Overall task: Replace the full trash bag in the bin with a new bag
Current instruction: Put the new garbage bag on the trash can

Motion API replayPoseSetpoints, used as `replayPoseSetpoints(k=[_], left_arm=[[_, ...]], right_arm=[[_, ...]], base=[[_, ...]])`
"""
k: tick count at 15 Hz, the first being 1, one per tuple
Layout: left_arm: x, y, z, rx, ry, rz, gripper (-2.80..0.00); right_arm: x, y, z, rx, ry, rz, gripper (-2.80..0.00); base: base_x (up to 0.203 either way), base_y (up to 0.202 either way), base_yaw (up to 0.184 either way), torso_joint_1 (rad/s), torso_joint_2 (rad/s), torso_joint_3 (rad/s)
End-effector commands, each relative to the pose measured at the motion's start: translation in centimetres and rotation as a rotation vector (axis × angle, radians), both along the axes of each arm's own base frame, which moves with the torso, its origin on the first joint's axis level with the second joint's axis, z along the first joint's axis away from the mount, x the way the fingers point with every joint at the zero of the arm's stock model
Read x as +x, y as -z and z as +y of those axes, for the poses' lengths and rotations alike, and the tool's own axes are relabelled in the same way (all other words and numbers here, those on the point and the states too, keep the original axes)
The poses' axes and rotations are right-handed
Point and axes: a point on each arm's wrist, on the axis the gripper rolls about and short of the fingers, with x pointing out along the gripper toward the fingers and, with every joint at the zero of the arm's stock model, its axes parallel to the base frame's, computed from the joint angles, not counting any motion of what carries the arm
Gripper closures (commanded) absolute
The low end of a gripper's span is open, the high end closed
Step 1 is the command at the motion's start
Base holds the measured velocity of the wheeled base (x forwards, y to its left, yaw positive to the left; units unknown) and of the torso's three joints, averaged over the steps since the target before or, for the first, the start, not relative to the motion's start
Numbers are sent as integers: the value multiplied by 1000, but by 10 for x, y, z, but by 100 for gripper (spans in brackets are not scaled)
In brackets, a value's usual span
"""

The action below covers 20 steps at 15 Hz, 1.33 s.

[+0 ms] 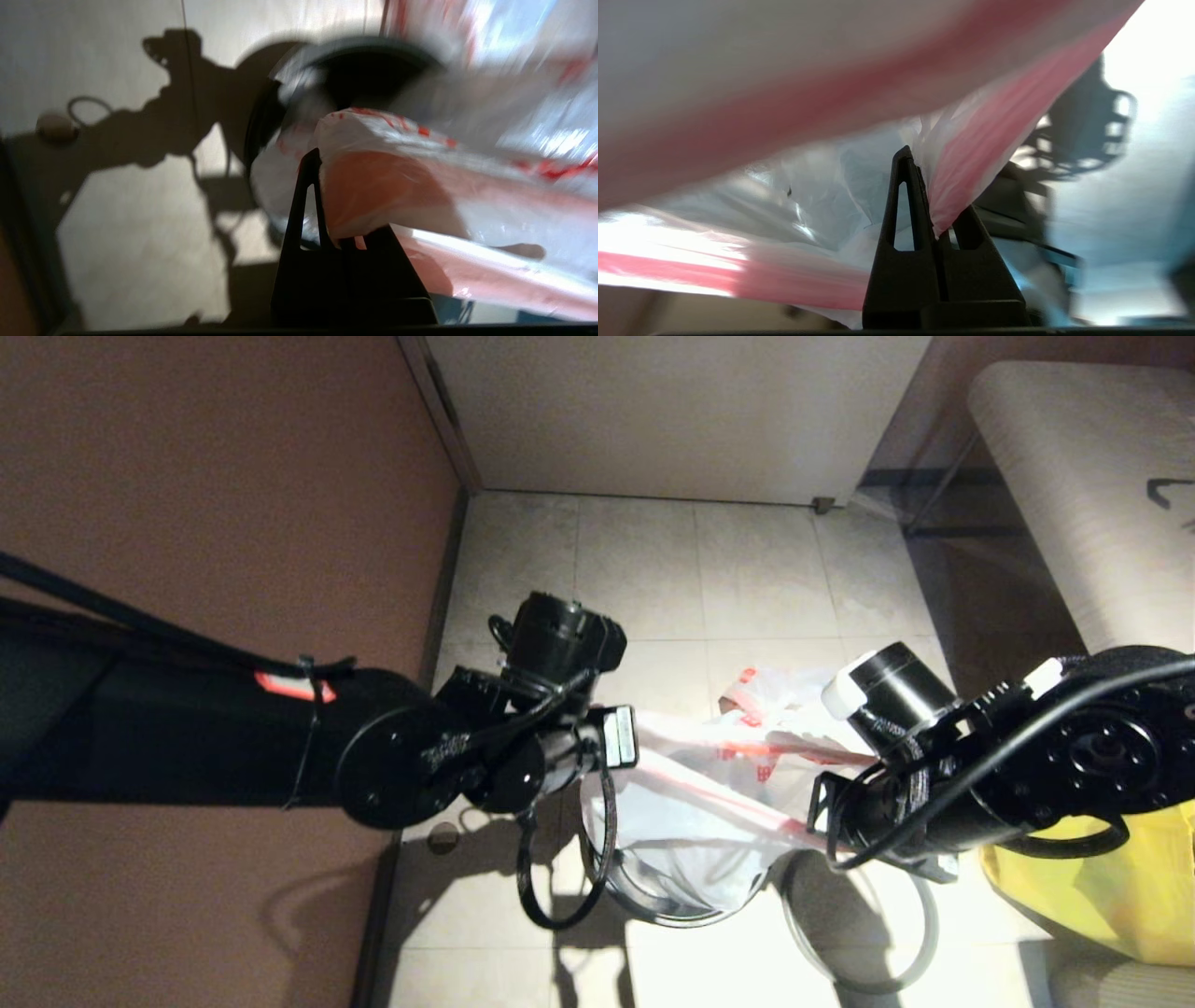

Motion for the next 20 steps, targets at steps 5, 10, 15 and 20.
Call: replayPoseSetpoints(k=[5,10,15,20], left_arm=[[-57,95,24,167,91,131,0],[-51,154,17,244,121,191,0],[-45,189,19,329,126,261,0],[-3,214,15,358,80,266,0]], right_arm=[[-12,95,24,-154,-152,76,0],[-9,159,36,-245,-220,106,0],[18,188,49,-423,-277,39,0],[63,211,71,-427,-270,-7,0]], base=[[0,0,0,0,0,0],[0,0,0,0,0,0],[0,0,0,0,0,0],[0,0,0,0,0,0]])
